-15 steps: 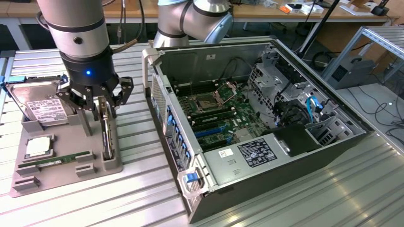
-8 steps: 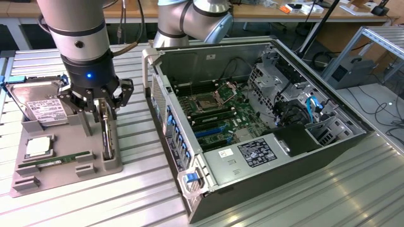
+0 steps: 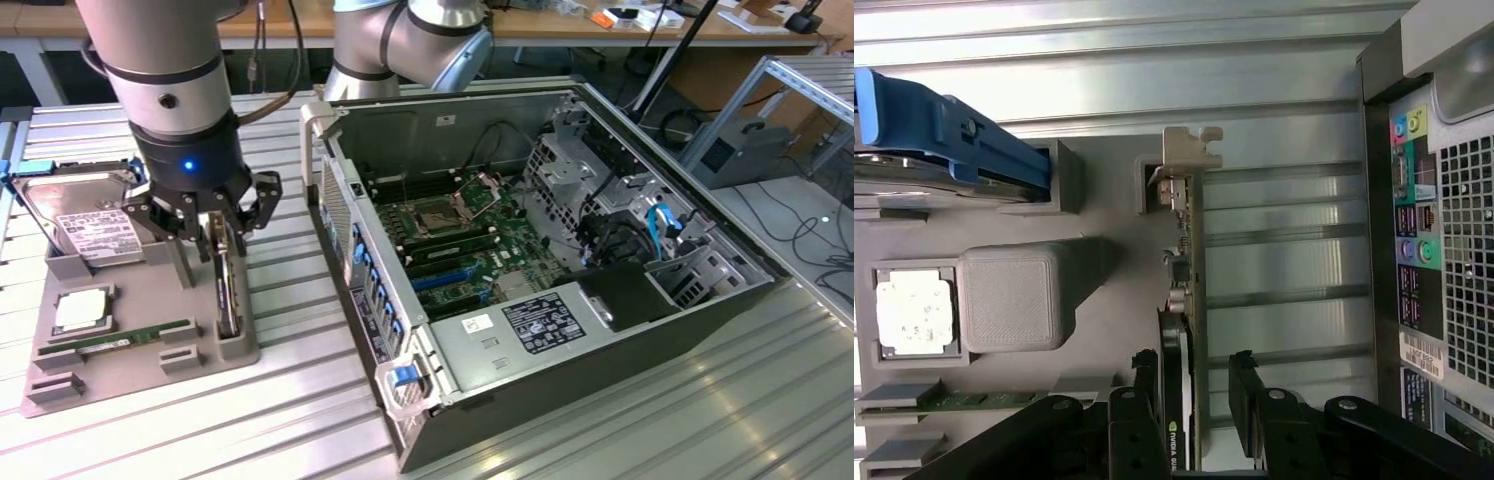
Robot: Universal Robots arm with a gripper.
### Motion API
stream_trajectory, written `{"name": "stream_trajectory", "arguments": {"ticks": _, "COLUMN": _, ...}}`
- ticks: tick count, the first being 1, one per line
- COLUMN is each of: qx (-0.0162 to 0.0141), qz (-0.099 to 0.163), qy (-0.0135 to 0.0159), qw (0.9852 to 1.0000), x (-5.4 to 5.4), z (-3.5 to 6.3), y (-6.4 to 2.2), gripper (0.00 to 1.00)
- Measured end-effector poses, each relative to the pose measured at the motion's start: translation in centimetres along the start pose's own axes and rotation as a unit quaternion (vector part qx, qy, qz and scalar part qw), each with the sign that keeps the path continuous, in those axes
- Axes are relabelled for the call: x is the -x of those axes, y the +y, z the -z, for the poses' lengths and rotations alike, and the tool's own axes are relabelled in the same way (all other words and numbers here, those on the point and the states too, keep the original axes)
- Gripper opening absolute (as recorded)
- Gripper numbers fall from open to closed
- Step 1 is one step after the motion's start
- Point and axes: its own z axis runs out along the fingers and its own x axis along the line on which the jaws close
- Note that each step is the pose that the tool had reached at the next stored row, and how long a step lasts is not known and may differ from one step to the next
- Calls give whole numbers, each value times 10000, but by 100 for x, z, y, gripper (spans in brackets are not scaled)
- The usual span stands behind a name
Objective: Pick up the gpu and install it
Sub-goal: 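Pick up the gpu and move the gpu toward the slot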
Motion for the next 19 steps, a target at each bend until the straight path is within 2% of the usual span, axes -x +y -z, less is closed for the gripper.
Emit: {"name": "stream_trajectory", "arguments": {"ticks": 19, "qx": 1, "qz": 0, "qy": -1, "qw": 10000, "x": -21, "z": -174, "y": -3, "gripper": 42}}
